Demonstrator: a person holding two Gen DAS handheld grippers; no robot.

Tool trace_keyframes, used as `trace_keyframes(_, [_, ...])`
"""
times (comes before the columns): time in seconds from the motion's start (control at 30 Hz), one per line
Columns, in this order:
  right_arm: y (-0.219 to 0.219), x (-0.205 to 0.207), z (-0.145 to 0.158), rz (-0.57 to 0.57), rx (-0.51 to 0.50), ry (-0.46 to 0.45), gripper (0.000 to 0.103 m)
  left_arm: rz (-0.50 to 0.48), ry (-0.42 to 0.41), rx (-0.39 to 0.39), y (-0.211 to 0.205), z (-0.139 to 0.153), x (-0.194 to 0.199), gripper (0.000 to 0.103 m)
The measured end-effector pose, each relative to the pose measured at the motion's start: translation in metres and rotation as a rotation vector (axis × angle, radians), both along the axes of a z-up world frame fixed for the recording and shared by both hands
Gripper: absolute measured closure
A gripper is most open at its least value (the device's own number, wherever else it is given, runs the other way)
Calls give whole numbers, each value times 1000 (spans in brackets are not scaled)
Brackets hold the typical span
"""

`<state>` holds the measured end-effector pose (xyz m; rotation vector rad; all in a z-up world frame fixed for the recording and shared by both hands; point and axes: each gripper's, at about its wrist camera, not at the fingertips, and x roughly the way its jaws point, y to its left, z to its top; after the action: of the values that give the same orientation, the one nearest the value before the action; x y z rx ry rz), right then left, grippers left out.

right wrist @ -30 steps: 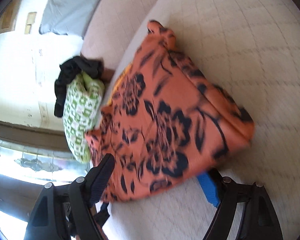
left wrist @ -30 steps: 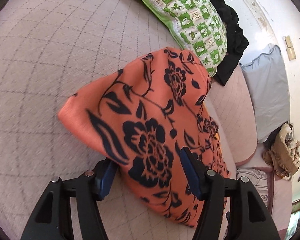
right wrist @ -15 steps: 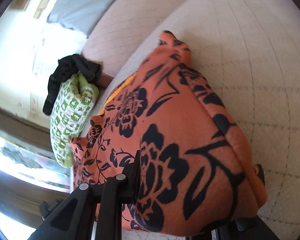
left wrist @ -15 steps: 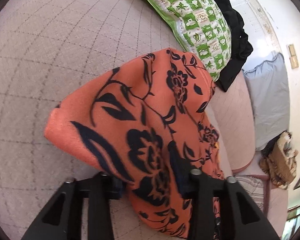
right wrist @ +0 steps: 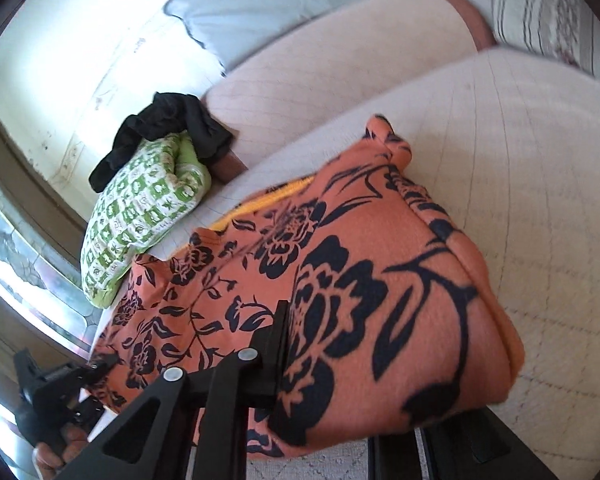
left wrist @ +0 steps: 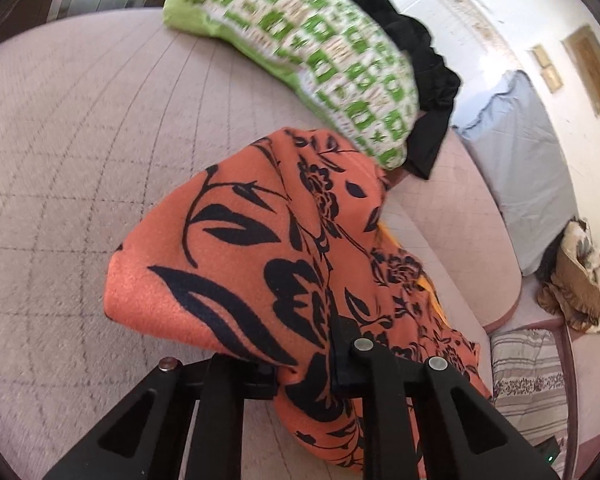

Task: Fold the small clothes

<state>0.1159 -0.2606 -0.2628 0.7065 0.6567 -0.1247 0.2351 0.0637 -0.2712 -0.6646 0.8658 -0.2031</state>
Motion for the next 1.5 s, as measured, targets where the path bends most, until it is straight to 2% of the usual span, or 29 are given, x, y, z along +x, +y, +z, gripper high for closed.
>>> trace_keyframes(0.23, [16,-29,22,-18,-147,-47,87,-10,-25,50,0,22,-49,86])
trace_keyframes(0.3, [19,-40,27,-11,-154,-49,87,4,-21,52,4,22,-62,86])
trace_keyframes(0.37, [19,-51,27,-4,-137,-38,87,12,17,53,10,13,-72,85])
trace_keyframes(0.47, [16,-52,17,3,-100,31,86,24,110,68,14,-2,-74,81])
trace_keyframes(0.57, [6,-48,-6,-20,6,163,80,37,109,84,20,6,-78,76])
trace_keyframes(0.6, [3,-50,-12,-25,42,199,74,36,94,86,21,11,-79,76])
trace_keyframes(0.63, [0,-52,-14,-29,68,223,69,36,72,132,21,19,-81,74])
trace_keyframes(0.67, [-3,-57,-14,-36,90,247,52,40,58,176,20,25,-84,73])
trace_keyframes(0.73, [-7,-69,-11,-42,107,281,26,39,44,226,21,31,-90,73])
trace_keyframes(0.83, [-12,-100,2,-9,106,267,26,65,78,273,27,33,-88,73])
trace_keyframes(0.9, [-10,-111,12,78,89,252,27,66,114,242,35,31,-87,71])
trace_keyframes(0.97, [-6,-113,24,157,51,230,28,71,215,176,49,19,-87,61])
trace_keyframes(1.0, [-3,-114,32,191,31,210,29,81,240,154,55,15,-90,60])
trace_keyframes(1.07, [7,-110,49,245,-21,143,31,148,259,162,70,15,-101,60])
trace_keyframes(1.13, [11,-99,60,247,-85,95,32,206,196,233,77,34,-108,60])
trace_keyframes(1.2, [7,-76,59,215,-115,83,34,243,91,355,73,59,-112,58])
trace_keyframes(1.27, [0,-54,45,180,-113,110,39,242,13,462,62,78,-111,40])
trace_keyframes(1.3, [-5,-40,32,161,-130,159,45,226,-14,492,57,83,-107,37])
trace_keyframes(1.33, [-11,-28,14,155,-116,225,49,187,-34,523,45,84,-100,35])
trace_keyframes(1.4, [-24,-19,-14,125,-50,325,63,117,-24,564,28,77,-89,35])
trace_keyframes(1.5, [-29,-23,-3,105,-54,294,61,0,6,690,-4,43,-70,35])
